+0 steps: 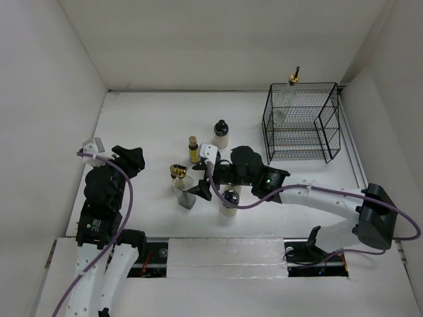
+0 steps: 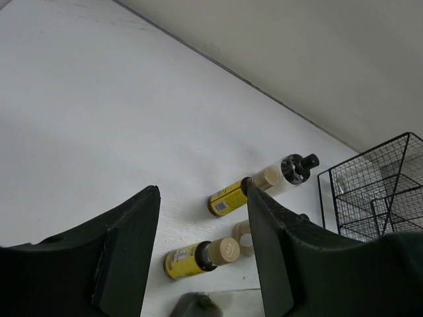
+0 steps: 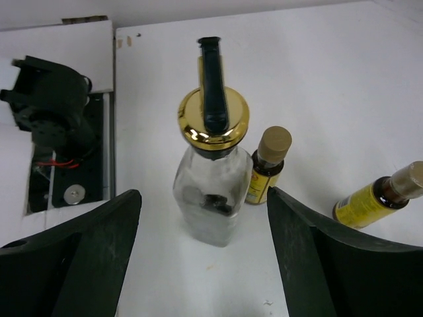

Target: Organize the condiment bottles

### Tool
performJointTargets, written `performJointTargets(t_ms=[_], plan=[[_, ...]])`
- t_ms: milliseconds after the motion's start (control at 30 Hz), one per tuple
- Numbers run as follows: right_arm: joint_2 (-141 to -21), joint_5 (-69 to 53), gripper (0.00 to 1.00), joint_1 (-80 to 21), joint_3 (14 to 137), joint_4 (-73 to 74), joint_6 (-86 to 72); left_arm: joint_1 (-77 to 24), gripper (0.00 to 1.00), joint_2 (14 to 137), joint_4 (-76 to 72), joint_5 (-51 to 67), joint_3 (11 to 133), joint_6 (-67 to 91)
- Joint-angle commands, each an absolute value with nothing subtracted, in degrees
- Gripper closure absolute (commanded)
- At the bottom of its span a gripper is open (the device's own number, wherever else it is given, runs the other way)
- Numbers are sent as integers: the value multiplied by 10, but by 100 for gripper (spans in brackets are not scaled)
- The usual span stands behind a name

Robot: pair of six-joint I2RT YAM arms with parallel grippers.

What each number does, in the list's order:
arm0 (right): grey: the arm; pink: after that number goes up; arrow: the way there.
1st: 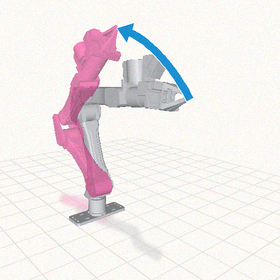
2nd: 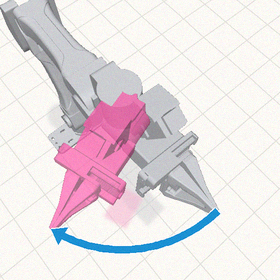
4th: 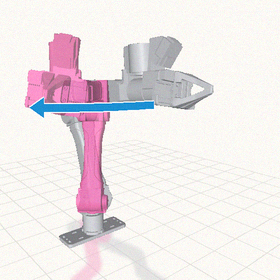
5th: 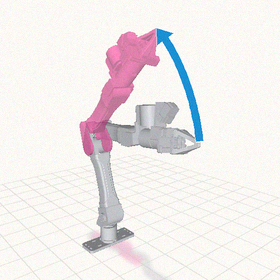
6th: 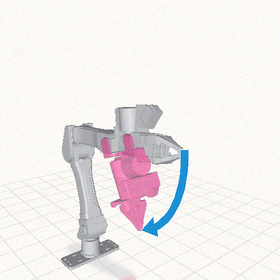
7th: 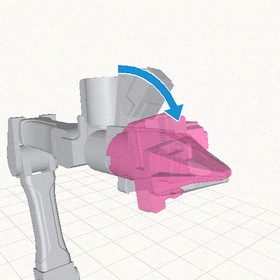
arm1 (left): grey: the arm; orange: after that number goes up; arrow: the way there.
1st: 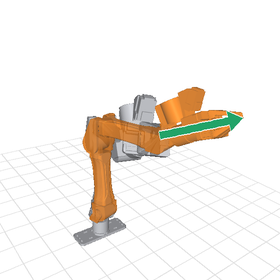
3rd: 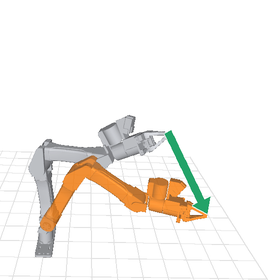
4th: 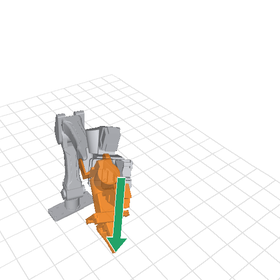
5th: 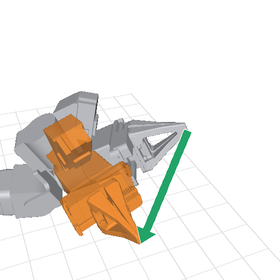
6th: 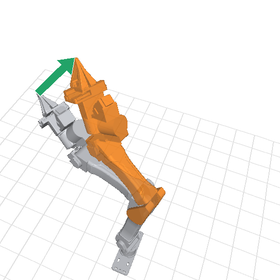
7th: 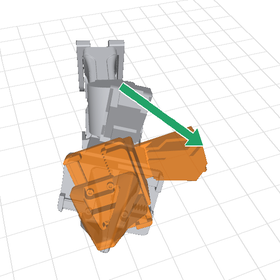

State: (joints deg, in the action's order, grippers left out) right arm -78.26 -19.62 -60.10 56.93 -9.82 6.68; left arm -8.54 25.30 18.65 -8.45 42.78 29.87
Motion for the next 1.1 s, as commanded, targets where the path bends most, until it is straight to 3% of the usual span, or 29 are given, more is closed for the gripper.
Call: performJointTargets(t_ms=[0, 300, 667, 700, 733, 800, 833, 900, 1067], plan=[[-803, -168, 18, -606, 602, -172, 76, -83, 49, 249, 160, -73, 439, 289], [-856, -173, 18, -606, 609, -277, 56, -83, 49, 249, 155, -62, 439, 289], [-915, -185, 28, -606, 621, -376, 20, -83, 49, 243, 155, -62, 439, 284], [-922, -185, 32, -606, 616, -383, 15, -83, 49, 243, 155, -62, 439, 284], [-928, -185, 45, -606, 616, -383, 15, -83, 49, 243, 155, -62, 439, 284], [-928, -178, 58, -606, 611, -396, 10, -83, 49, 243, 155, -62, 439, 284], [-919, -173, 71, -606, 598, -406, 3, -83, 49, 243, 155, -62, 439, 284], [-907, -166, 86, -606, 592, -415, 3, -83, 49, 243, 155, -62, 439, 284], [-832, -140, 100, -611, 603, -374, 3, -83, 49, 243, 155, -62, 439, 284]])
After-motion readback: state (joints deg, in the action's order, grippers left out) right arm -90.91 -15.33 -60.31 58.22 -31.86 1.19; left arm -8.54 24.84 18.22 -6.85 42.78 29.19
